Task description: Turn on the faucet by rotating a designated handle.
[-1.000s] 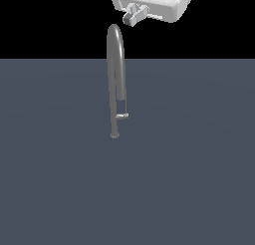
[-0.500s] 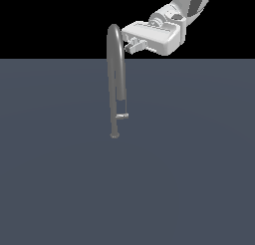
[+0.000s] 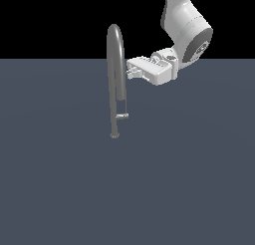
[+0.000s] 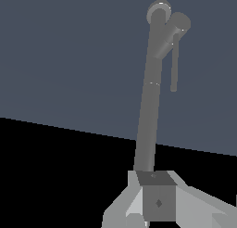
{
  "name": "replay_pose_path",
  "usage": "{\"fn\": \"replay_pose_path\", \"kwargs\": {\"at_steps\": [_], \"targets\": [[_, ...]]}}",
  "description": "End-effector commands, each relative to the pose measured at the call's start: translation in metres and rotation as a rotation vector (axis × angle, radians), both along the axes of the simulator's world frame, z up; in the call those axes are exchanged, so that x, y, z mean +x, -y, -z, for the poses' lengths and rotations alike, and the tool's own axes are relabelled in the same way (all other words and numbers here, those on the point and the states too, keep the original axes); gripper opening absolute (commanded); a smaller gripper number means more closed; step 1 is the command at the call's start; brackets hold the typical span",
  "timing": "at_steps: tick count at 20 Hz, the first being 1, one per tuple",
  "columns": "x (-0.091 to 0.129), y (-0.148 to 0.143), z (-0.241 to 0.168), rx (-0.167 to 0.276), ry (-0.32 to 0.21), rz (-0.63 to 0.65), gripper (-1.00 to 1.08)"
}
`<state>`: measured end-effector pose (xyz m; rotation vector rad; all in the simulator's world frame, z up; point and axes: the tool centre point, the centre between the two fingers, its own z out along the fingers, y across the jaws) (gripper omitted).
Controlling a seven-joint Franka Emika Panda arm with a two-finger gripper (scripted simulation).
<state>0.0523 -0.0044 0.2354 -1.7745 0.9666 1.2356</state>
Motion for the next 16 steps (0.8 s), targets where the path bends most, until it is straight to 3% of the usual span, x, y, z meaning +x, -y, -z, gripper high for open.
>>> {"fn": "replay_pose_path", "kwargs": {"at_steps": [1,9,16], "targets": [[0.005,-0.003,0.019,0.043,-0.054,0.039,-1.0],[0.012,-0.013,0.068,0.145,-0.185,0.135,-1.0],[0.014,-0.018,0.087,0.183,-0.235,0.172,-1.0]]}}
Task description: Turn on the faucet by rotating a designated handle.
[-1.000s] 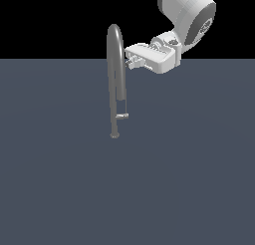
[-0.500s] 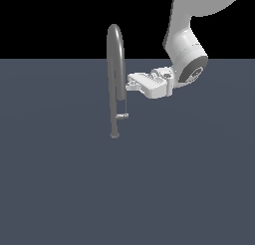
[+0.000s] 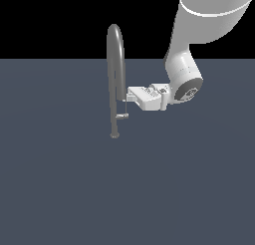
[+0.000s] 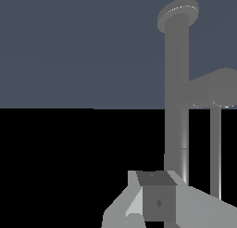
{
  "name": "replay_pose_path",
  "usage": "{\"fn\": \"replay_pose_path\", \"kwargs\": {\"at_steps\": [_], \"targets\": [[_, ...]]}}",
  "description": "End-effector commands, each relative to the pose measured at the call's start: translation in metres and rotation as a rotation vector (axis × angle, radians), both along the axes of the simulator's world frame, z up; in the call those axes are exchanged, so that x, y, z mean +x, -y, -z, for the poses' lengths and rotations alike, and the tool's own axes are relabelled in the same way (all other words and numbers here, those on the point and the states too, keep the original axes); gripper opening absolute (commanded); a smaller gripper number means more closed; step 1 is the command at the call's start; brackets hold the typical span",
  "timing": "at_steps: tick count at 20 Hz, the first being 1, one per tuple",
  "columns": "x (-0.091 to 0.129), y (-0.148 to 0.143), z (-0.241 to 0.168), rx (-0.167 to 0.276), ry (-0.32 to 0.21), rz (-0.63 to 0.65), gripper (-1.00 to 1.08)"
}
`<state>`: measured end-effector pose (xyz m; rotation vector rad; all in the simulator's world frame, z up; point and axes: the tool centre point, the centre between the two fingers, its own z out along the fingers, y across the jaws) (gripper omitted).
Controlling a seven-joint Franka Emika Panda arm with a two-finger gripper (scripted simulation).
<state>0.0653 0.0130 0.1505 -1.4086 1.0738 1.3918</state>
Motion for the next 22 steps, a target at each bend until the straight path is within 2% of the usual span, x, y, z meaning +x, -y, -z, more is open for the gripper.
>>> {"fn": "replay_pose_path", "kwargs": {"at_steps": [1,6,19,22], "targets": [[0.001,-0.001,0.002,0.006,-0.007,0.006,-1.0],[0.0,-0.001,0.002,0.006,-0.007,0.006,-1.0],[-0.027,0.005,-0.008,0.006,-0.006,0.006,-1.0],[-0.027,0.006,-0.006,0.005,-0.005,0.009,-1.0]]}}
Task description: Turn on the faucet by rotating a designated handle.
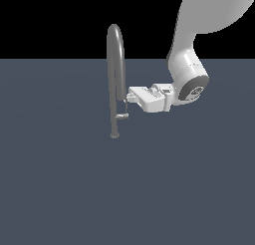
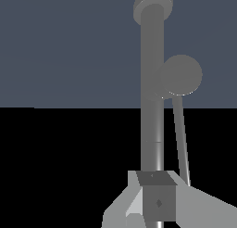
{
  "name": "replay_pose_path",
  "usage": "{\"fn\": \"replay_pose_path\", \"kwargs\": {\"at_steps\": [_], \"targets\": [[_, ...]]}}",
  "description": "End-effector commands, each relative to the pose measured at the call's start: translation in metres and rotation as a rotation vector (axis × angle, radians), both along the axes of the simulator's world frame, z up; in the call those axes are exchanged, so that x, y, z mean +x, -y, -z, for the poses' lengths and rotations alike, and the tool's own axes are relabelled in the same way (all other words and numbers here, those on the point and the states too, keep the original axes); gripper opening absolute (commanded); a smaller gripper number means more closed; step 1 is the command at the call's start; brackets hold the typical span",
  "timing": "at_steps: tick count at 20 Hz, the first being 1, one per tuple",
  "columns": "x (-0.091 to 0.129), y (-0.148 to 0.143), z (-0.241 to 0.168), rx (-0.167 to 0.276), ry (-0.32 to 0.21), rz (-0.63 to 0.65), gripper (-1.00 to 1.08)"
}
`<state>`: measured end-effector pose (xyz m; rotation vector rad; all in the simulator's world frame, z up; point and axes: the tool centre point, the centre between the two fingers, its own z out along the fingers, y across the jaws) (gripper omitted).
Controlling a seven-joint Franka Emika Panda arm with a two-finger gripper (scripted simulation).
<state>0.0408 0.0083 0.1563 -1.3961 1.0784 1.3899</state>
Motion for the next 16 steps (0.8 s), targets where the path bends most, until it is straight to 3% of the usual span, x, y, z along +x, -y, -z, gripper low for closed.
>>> {"fn": "replay_pose_path", "kwargs": {"at_steps": [1,11,13,16], "targets": [[-0.005,0.002,0.0,0.0,-0.001,0.0,-1.0],[-0.033,0.009,0.002,0.002,-0.002,-0.003,-1.0],[-0.026,0.007,-0.001,-0.001,0.01,0.0,-1.0],[-0.037,0.01,0.005,0.0,0.007,-0.001,-1.0]]}}
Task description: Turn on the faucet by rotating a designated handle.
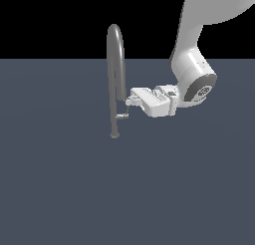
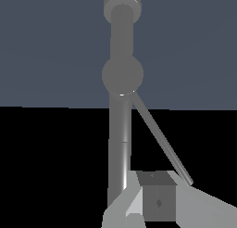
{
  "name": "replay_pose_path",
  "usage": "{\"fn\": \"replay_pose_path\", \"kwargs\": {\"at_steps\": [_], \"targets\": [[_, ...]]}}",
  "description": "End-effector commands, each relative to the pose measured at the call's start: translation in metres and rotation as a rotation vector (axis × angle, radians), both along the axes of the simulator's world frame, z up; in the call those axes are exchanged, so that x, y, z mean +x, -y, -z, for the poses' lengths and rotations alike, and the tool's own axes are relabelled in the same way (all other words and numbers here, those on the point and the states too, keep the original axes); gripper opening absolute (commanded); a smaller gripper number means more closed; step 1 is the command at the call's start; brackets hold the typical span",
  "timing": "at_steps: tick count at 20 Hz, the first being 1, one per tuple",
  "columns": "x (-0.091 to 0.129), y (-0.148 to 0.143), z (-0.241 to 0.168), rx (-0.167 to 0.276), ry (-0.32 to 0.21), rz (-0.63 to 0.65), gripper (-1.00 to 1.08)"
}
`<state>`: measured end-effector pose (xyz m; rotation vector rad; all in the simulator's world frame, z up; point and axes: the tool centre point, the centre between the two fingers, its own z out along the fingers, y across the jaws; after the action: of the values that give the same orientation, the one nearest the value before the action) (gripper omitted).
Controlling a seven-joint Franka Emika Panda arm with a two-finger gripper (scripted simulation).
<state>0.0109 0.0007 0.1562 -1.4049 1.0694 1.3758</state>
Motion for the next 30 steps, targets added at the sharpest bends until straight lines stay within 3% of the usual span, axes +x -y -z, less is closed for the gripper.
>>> {"fn": "replay_pose_path", "kwargs": {"at_steps": [1,6,8,15,17,25,26,27,30], "targets": [[-0.01,0.003,0.008,0.002,-0.01,-0.002,-1.0],[-0.029,0.008,0.02,0.003,-0.017,-0.004,-1.0],[-0.019,0.005,0.01,0.0,0.006,-0.002,-1.0],[-0.046,0.012,0.053,0.003,-0.018,-0.004,-1.0],[-0.036,0.009,0.034,0.007,0.011,-0.009,-1.0],[-0.043,0.011,0.082,0.003,-0.016,-0.005,-1.0],[-0.043,0.011,0.082,0.003,-0.016,-0.005,-1.0],[-0.034,0.009,0.06,0.011,0.016,-0.012,-1.0],[-0.032,0.009,0.073,0.009,0.008,-0.011,-1.0]]}}
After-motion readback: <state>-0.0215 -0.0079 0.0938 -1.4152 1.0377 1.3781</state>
